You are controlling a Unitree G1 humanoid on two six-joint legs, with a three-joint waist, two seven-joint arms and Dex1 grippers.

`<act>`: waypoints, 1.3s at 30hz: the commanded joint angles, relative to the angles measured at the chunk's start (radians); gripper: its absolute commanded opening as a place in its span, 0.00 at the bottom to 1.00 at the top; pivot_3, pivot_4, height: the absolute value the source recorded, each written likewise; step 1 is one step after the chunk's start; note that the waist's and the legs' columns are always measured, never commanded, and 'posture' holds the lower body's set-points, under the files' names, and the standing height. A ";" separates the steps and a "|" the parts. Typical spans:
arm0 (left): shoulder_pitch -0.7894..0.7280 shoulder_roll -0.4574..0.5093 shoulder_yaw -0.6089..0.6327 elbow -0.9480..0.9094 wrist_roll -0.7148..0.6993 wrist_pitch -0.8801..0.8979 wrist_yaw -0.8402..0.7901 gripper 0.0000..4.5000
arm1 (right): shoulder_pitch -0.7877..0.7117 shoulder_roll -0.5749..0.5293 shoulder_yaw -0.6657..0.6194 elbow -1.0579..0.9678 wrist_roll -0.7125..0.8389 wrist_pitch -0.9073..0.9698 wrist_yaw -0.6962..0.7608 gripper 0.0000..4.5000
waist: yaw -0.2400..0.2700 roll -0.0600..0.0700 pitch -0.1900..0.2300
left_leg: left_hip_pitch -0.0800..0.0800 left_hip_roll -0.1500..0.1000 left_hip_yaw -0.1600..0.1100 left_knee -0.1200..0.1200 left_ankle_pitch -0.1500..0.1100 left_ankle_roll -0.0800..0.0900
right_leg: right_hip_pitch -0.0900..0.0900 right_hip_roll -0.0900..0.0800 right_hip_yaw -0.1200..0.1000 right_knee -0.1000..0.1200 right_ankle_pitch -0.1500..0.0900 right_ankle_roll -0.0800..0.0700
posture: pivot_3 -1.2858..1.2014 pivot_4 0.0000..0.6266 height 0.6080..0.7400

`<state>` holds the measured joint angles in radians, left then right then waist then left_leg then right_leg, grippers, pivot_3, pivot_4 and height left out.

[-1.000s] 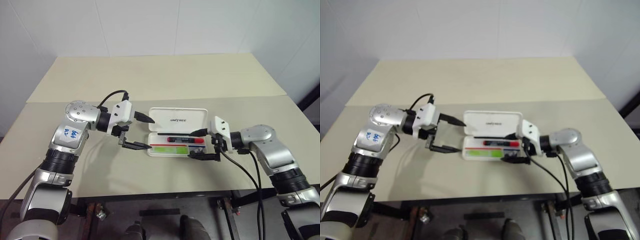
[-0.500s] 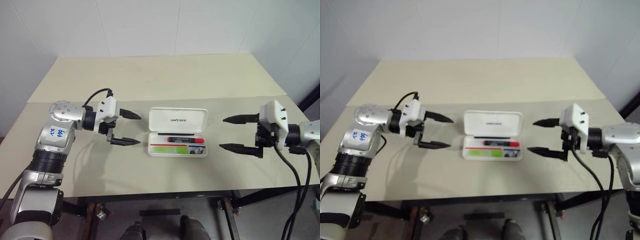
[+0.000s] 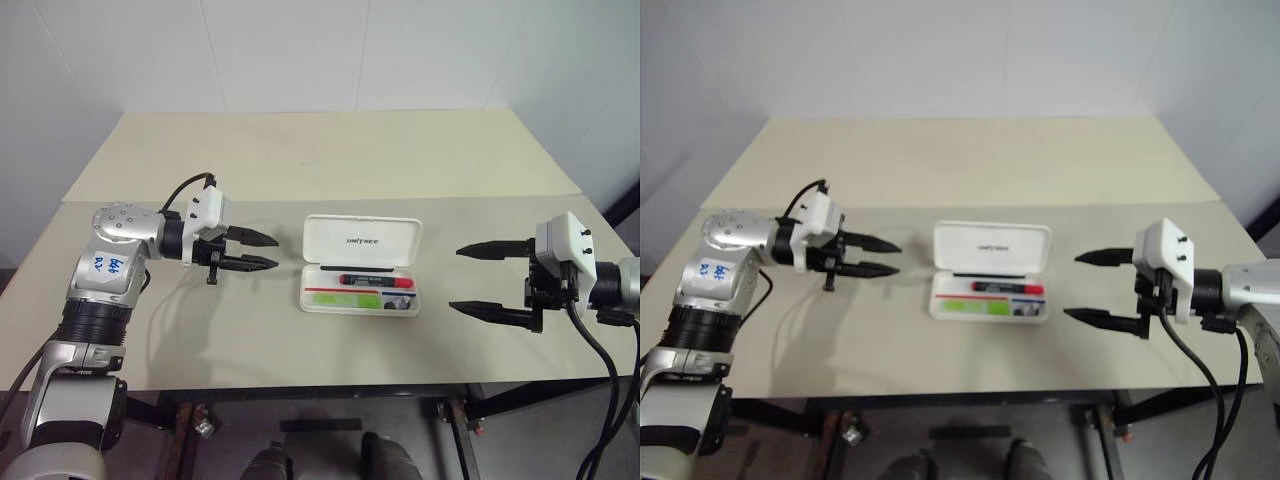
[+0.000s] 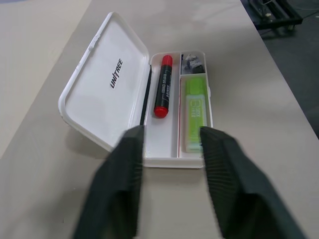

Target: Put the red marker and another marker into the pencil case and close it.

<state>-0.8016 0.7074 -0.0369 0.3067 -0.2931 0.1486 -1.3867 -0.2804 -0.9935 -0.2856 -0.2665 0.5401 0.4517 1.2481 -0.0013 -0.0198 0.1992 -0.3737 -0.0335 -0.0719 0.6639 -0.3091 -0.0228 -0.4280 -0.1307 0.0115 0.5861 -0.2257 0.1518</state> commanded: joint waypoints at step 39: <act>-0.297 -0.339 -0.069 0.540 0.241 -0.206 0.397 0.00 | -0.064 0.132 0.028 -0.014 0.029 0.003 -0.216 1.00 | 0.001 0.000 0.000 | -0.001 -0.001 0.000 0.000 0.000 -0.001 | 0.000 -0.001 0.000 -0.002 0.001 0.002 | 0.52 0.24 1.00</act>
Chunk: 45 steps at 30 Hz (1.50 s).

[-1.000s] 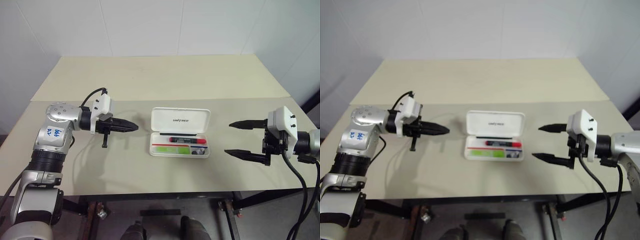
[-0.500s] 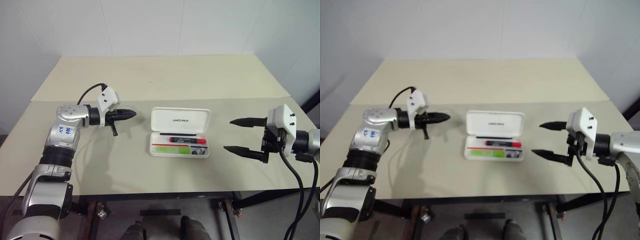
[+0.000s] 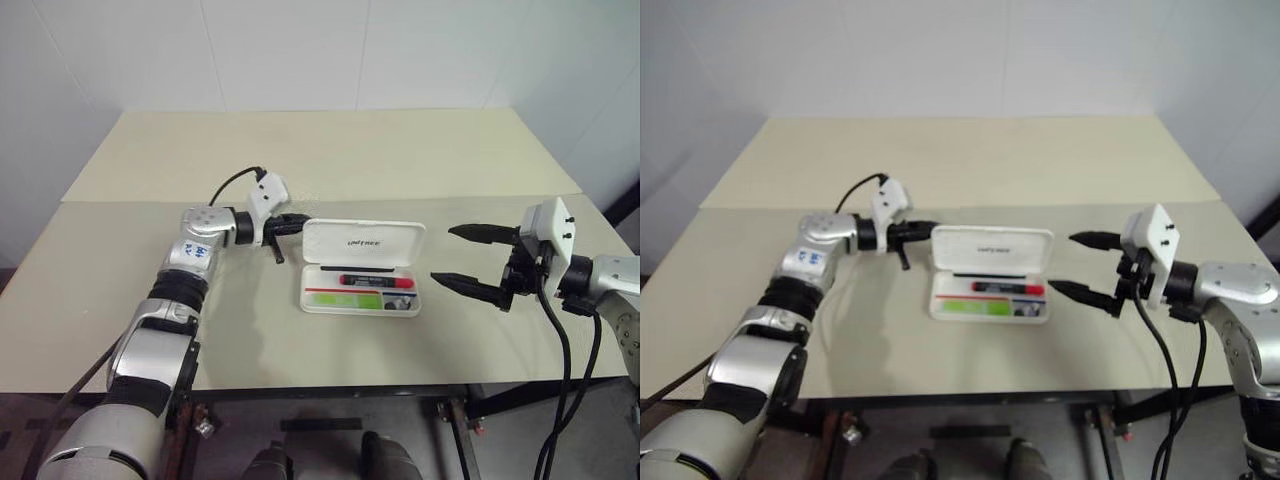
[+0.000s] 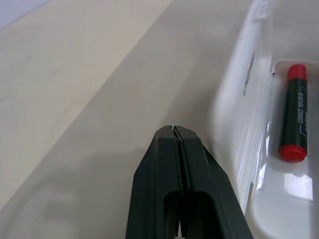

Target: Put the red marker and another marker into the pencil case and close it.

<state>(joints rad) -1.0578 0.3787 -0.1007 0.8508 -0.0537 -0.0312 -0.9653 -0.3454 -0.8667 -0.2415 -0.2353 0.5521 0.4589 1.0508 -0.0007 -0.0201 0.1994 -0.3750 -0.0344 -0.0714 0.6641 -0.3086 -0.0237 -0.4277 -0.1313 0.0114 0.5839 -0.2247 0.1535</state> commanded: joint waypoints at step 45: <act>0.230 0.091 -0.042 -0.548 -0.141 0.115 -0.326 0.00 | 0.036 0.028 -0.012 -0.079 0.026 0.007 -0.090 1.00 | -0.004 0.000 0.000 | 0.004 0.001 0.000 0.001 -0.001 0.001 | 0.002 0.000 0.001 0.001 0.000 0.000 | 0.52 0.24 1.00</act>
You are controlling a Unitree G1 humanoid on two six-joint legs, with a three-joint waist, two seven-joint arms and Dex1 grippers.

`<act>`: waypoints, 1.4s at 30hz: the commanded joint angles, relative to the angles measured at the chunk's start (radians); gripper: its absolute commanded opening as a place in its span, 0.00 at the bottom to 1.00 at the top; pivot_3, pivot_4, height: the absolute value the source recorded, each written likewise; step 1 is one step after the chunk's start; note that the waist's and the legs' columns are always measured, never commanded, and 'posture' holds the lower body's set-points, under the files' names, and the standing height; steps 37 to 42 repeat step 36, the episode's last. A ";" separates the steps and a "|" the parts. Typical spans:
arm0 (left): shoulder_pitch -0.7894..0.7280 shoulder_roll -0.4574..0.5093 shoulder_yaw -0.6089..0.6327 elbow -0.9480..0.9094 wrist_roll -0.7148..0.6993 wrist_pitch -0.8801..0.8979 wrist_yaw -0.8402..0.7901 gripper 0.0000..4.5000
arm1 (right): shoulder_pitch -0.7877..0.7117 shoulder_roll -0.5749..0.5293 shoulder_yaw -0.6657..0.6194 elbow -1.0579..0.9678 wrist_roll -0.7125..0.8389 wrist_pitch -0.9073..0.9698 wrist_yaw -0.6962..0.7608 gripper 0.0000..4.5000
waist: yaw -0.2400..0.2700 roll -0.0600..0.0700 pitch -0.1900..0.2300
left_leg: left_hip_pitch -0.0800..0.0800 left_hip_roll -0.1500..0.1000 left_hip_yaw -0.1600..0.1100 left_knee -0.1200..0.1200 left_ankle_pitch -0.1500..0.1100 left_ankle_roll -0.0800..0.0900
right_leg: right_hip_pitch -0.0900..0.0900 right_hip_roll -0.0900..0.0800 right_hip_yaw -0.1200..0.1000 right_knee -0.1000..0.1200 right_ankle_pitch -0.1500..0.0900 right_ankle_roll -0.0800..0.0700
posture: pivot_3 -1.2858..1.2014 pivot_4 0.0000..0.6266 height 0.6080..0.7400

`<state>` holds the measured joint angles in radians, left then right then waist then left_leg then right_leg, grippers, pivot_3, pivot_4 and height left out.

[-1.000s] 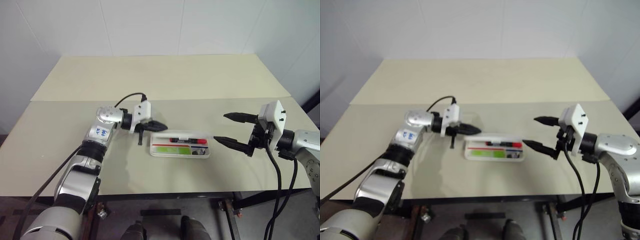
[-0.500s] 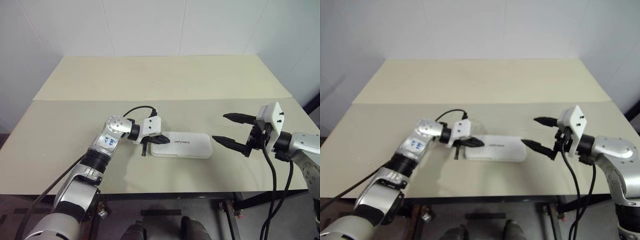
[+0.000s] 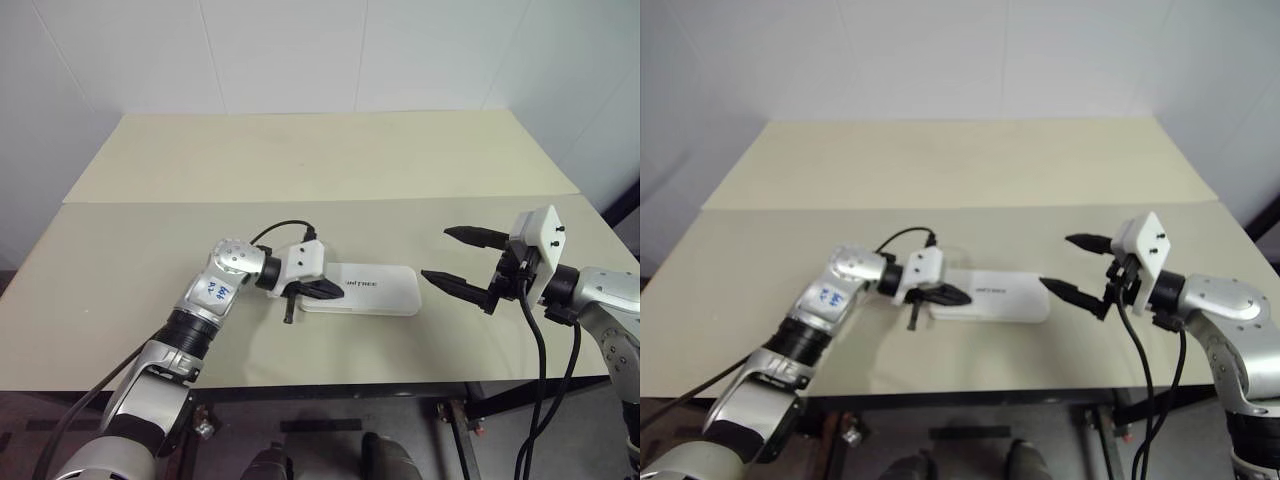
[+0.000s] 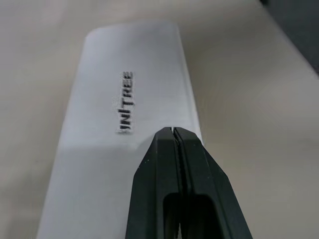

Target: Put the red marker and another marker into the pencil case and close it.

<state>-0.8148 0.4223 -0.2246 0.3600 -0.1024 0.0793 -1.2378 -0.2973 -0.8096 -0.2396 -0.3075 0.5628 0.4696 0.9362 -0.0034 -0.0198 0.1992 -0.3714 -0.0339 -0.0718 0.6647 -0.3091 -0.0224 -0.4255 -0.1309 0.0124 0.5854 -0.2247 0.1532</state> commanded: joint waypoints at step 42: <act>0.107 0.276 0.272 -0.161 -0.234 0.119 -0.060 0.99 | 0.070 -0.153 -0.094 0.082 -0.038 -0.114 0.160 1.00 | 0.000 0.000 0.000 | -0.001 0.000 0.000 -0.001 0.000 0.000 | 0.000 0.000 0.000 -0.001 0.000 0.000 | 0.52 0.24 1.00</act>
